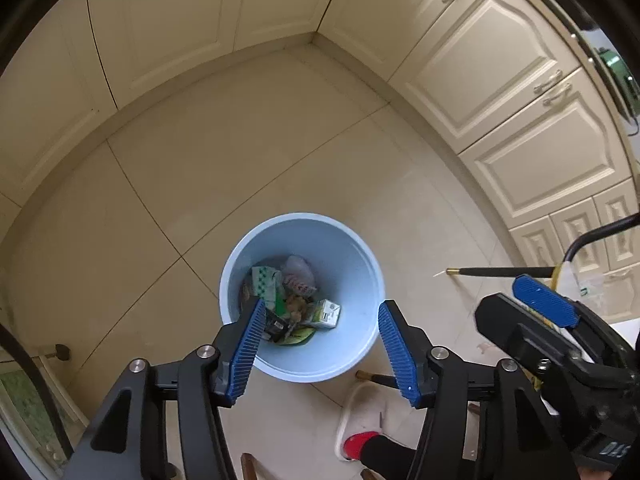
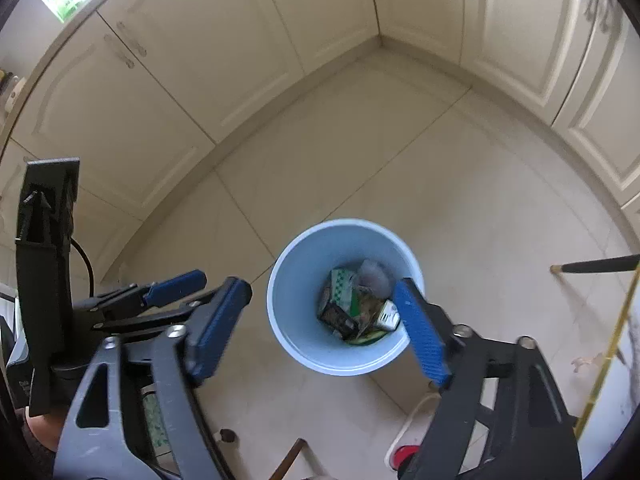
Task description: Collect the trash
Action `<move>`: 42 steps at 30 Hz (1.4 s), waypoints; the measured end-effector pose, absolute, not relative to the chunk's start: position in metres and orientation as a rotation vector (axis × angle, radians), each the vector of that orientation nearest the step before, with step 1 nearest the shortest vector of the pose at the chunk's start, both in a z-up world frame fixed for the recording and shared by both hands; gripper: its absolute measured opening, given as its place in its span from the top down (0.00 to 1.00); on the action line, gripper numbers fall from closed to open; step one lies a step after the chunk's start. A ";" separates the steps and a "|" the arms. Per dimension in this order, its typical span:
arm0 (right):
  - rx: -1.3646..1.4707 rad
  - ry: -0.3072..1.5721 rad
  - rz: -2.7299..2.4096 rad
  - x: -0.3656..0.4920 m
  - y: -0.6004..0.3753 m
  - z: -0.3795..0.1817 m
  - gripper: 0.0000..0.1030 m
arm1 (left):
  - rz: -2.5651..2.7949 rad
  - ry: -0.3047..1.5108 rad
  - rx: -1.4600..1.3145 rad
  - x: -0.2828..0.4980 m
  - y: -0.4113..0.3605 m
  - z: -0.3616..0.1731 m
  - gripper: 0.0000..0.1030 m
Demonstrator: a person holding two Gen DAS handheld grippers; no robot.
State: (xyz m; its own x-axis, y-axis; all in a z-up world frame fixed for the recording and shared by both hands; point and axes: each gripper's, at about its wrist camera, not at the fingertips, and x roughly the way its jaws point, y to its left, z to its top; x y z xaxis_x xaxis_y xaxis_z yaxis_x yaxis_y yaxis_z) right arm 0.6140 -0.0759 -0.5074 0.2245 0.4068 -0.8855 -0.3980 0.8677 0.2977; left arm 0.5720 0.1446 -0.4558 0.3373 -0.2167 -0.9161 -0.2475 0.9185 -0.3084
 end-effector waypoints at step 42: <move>-0.081 0.367 0.244 0.256 -0.222 -0.098 0.00 | 0.165 0.318 0.003 0.062 -0.107 -0.156 0.02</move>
